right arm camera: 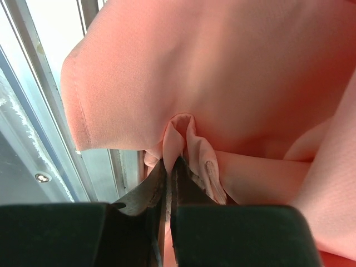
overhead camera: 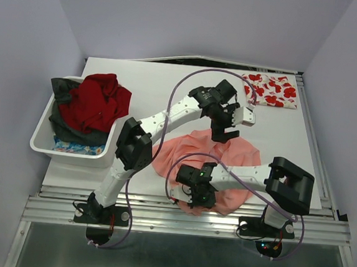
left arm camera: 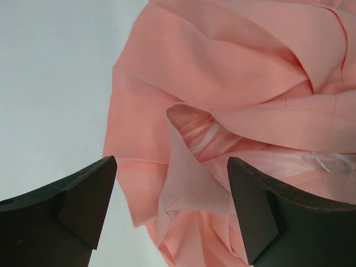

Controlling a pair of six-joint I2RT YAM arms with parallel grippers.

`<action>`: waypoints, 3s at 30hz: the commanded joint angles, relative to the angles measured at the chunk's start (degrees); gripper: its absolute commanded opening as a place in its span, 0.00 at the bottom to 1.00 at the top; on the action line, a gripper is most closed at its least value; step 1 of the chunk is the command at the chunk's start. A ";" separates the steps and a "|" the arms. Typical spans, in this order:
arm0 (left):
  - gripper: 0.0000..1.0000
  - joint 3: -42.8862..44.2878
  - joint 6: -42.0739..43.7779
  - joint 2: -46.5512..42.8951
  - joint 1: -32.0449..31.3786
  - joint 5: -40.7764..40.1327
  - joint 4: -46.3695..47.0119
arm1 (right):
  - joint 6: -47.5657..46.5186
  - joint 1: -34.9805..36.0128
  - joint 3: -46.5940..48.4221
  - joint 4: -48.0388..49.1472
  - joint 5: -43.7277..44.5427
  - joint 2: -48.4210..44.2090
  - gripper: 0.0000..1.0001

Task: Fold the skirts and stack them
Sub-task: Flatten the skirt out

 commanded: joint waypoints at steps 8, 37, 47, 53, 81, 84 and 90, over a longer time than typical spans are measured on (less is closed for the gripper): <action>0.89 3.19 -2.78 3.40 -2.14 -13.26 4.27 | 1.33 2.99 1.70 0.89 -0.99 1.77 0.01; 0.92 0.56 1.09 -0.20 -3.37 -6.64 1.63 | 2.12 3.52 1.52 1.15 -1.17 1.95 0.01; 0.89 4.52 -3.12 5.51 -3.72 -18.78 4.26 | 2.65 3.52 1.87 0.54 -1.08 1.60 0.01; 0.86 6.19 -3.57 7.10 -3.11 -19.94 1.98 | 2.91 3.52 1.70 0.54 -1.17 1.07 0.01; 0.00 10.32 -19.82 -6.52 20.88 -16.51 7.52 | 5.81 -7.20 7.85 -0.25 23.25 -21.78 0.01; 0.00 8.48 -22.10 -9.06 23.34 -16.33 8.48 | 5.73 -8.43 6.71 1.06 27.46 -23.97 0.01; 0.00 4.52 -24.66 -12.24 27.03 -13.70 8.83 | -1.12 -10.27 1.88 11.33 36.16 -26.18 0.01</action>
